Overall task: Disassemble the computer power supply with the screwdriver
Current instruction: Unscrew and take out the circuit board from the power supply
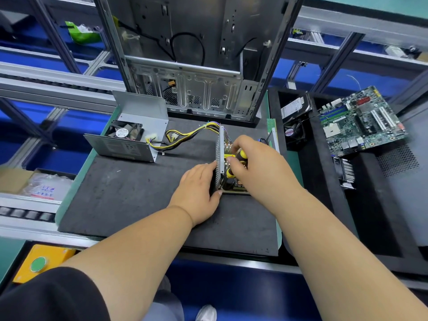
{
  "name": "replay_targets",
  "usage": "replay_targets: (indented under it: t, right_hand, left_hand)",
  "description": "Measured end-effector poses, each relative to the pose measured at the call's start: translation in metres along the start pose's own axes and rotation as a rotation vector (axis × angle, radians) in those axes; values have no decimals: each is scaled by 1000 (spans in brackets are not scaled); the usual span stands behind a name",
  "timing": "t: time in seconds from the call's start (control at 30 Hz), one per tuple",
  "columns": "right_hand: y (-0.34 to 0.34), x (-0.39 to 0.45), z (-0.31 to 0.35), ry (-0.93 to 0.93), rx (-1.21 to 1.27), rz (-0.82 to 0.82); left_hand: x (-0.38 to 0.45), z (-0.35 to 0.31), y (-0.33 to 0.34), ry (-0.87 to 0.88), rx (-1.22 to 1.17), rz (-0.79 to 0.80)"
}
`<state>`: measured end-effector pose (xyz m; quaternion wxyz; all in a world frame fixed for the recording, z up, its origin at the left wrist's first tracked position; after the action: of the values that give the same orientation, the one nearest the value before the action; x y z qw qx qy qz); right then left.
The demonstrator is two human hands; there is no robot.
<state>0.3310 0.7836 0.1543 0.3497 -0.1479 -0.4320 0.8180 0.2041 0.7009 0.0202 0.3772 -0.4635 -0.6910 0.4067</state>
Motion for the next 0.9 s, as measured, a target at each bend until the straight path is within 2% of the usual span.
replay_targets:
  t: [0.17, 0.4, 0.7, 0.9]
  right_hand:
    - [-2, -2, 0, -10, 70, -17]
    - [-4, -2, -1, -8, -114, -29]
    - [-4, -2, 2, -44, 27, -25]
    - [-5, -3, 0, -57, -99, -9]
  left_hand:
    - [0, 0, 0, 2, 5, -3]
    - [0, 1, 2, 0, -2, -15]
    - [0, 1, 2, -5, -1, 2]
    - [-1, 0, 2, -9, 5, 3]
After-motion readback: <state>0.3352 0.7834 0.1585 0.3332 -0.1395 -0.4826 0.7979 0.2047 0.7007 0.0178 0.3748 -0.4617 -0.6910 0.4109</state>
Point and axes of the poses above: each hand's wrist, its own x-axis towards the middle knuckle, its own y-axis out of the palm, z = x × y, the point moved 1 cm from there along x, towards the middle knuckle, and after that the axes turned 9 degrees about x, right-handed, at the moved point
